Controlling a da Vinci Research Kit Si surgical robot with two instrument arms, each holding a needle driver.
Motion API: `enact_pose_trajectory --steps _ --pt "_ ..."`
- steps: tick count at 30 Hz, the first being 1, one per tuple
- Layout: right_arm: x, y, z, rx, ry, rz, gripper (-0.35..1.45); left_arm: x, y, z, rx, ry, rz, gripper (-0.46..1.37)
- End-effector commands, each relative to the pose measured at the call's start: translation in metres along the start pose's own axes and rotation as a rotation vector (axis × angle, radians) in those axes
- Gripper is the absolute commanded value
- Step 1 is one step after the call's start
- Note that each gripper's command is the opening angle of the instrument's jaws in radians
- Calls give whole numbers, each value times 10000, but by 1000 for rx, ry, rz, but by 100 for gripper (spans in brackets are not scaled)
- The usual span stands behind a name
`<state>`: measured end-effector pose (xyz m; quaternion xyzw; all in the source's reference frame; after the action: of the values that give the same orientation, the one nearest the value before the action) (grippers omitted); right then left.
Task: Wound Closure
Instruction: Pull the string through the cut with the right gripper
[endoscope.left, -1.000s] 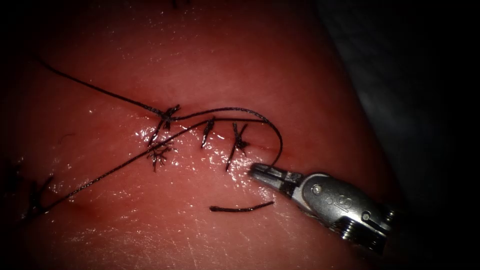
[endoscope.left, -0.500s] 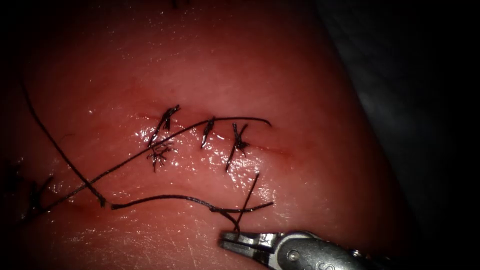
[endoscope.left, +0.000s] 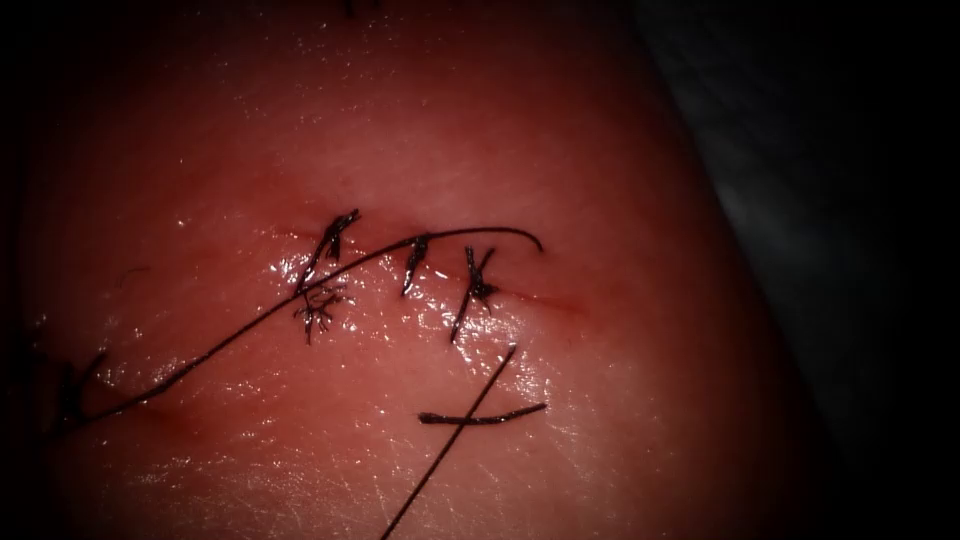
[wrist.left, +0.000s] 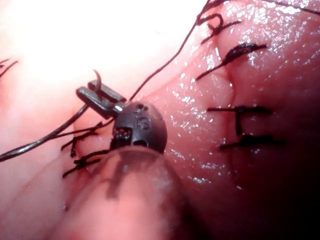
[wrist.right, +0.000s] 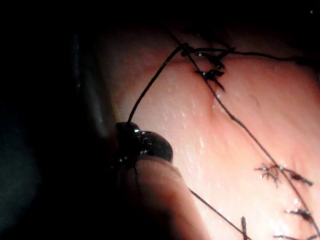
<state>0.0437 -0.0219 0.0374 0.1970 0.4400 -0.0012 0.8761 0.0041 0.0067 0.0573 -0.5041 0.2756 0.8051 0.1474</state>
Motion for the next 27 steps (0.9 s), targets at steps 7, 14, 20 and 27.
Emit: enact_pose_trajectory --steps 7,14,20,27 --pt "21 2 9 27 68 -41 -20 11 22 11 -10 10 10 -35" --pt "17 35 -29 -186 163 0 120 18 33 16 -13 18 13 -35" --pt "4 50 -74 -281 205 25 122 18 37 19 -15 26 21 -35" --pt "-1 63 -133 -357 230 14 120 21 50 26 -27 52 49 -35"
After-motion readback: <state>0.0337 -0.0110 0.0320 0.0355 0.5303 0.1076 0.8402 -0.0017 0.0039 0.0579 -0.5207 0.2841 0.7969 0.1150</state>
